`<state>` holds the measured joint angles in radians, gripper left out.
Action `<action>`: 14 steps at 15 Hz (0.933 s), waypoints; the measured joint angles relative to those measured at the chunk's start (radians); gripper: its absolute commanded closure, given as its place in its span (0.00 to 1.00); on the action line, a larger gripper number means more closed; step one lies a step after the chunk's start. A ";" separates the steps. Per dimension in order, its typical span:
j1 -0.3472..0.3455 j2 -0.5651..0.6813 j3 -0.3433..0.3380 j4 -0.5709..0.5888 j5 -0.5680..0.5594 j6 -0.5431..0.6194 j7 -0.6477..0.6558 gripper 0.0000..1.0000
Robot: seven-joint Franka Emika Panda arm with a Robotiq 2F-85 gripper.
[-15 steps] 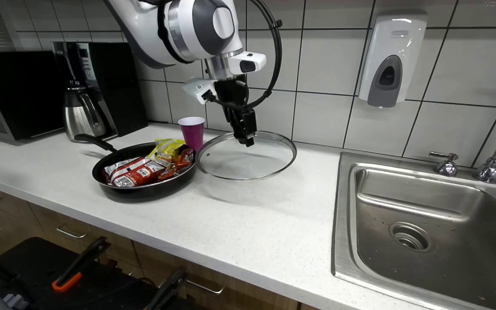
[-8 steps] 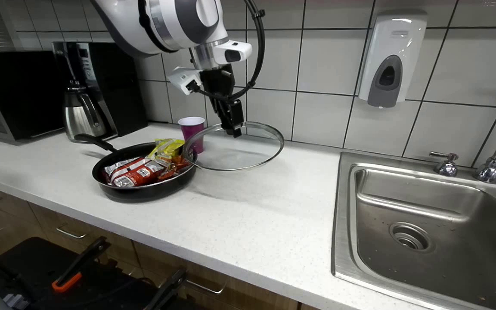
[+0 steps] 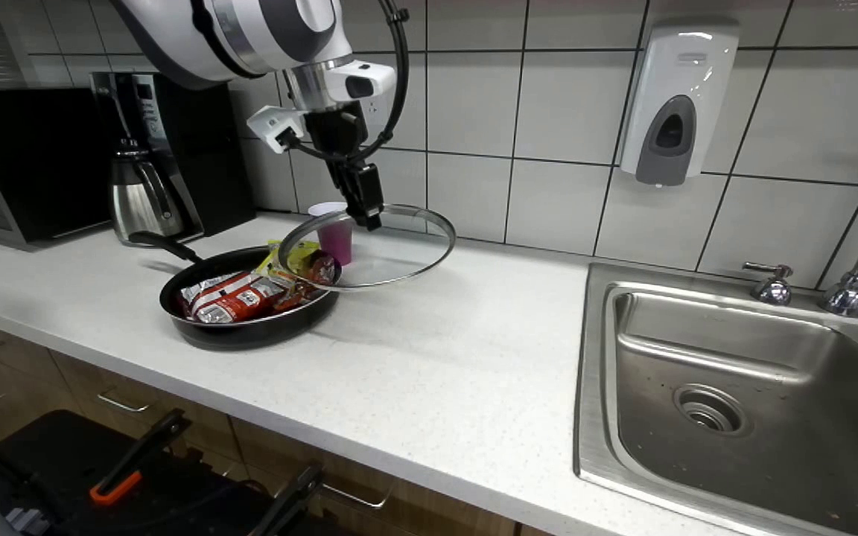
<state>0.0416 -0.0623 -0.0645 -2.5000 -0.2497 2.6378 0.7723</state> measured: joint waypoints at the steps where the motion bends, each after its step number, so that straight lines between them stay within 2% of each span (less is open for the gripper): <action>1: 0.000 -0.005 0.017 -0.003 0.000 -0.008 0.014 0.61; 8: 0.008 -0.017 0.126 -0.006 0.000 -0.044 0.091 0.61; 14: 0.036 -0.016 0.190 -0.004 0.000 -0.070 0.121 0.61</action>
<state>0.0772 -0.0785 0.1255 -2.5040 -0.2497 2.5677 0.8931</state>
